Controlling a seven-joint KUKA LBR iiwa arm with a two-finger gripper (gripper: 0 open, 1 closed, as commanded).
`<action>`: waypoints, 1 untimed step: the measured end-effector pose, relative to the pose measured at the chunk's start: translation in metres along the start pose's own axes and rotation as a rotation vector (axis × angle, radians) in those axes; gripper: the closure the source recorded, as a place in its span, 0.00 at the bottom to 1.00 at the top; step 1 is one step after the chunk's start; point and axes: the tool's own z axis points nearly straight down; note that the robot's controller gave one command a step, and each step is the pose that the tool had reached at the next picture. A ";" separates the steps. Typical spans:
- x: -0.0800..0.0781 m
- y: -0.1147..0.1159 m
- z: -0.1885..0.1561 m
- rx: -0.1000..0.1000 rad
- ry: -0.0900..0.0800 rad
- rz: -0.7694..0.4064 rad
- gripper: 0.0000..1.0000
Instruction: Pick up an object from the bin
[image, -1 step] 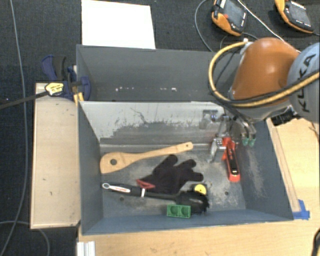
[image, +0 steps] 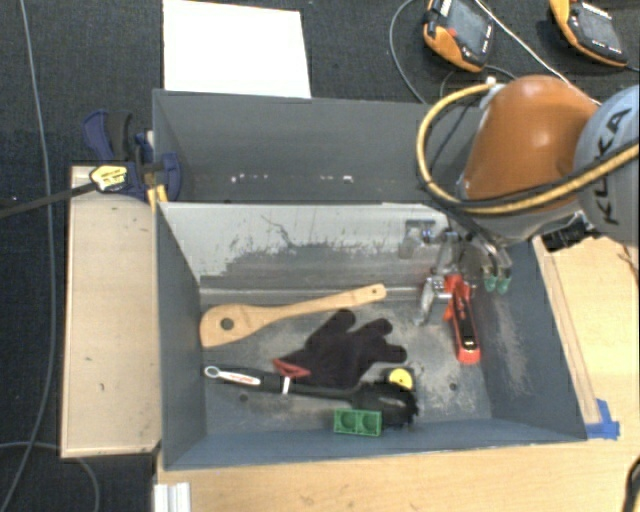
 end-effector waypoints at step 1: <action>0.009 0.045 0.045 -0.003 0.000 0.016 0.00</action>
Offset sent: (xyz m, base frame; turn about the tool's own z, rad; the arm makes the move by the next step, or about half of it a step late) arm -0.0029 0.0345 -0.0441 0.0153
